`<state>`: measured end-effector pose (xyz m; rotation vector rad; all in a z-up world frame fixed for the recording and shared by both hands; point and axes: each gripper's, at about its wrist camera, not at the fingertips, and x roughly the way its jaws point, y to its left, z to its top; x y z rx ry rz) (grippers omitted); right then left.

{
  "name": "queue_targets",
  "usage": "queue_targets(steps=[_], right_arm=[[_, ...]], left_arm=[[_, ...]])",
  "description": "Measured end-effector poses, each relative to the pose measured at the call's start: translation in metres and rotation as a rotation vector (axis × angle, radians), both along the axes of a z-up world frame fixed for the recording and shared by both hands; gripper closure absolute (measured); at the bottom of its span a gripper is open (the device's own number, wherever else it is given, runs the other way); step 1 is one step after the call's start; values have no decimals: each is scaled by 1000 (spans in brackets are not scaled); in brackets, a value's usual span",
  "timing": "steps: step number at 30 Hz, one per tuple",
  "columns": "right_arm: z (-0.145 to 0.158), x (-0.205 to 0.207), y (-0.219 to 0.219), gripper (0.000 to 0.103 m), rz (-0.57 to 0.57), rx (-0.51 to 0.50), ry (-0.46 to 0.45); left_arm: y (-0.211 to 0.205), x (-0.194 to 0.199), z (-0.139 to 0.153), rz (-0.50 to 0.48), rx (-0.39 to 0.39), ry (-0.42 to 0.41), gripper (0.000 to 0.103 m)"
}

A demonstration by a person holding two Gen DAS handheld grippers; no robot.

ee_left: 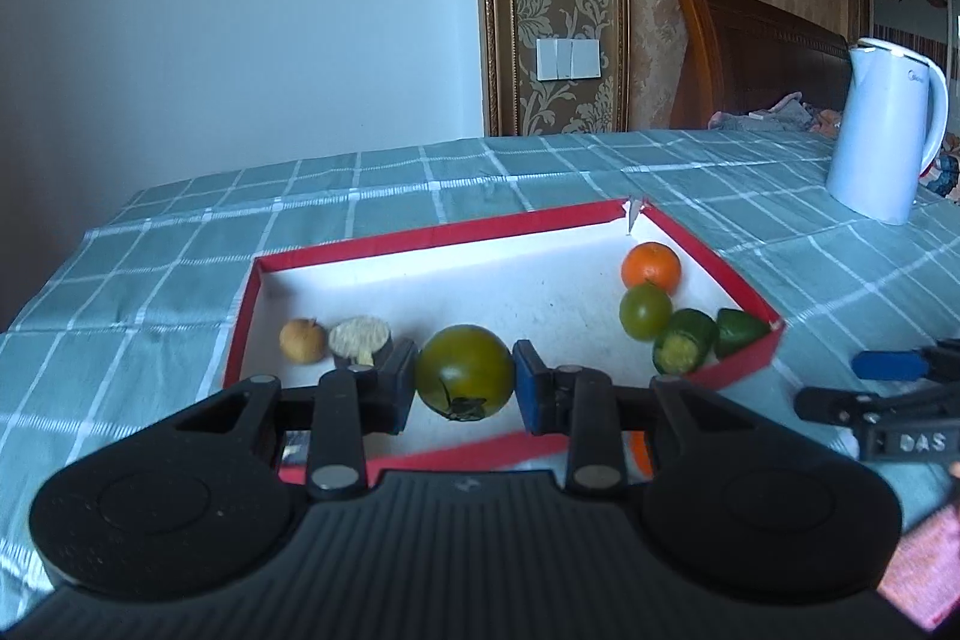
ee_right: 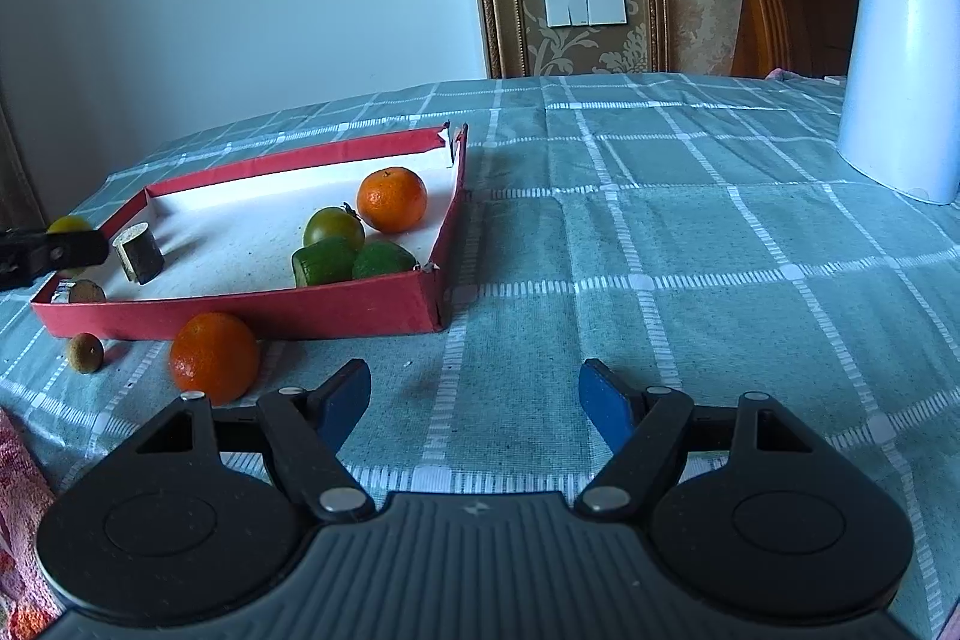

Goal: Organize fruits
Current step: 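Carry the dark tomato into the red tray and open the left gripper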

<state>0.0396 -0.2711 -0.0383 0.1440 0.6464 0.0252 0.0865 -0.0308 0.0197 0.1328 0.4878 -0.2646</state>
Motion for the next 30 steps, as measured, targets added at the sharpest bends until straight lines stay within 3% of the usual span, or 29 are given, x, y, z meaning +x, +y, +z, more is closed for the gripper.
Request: queue_targets(steps=[16,30], right_arm=[[0,0,-1,27,-1,3,-2],[0,0,-1,27,3,10,0]], left_arm=[[-12,76,-31,43,42,89,72],[-24,86,-43,36,86,91,71]])
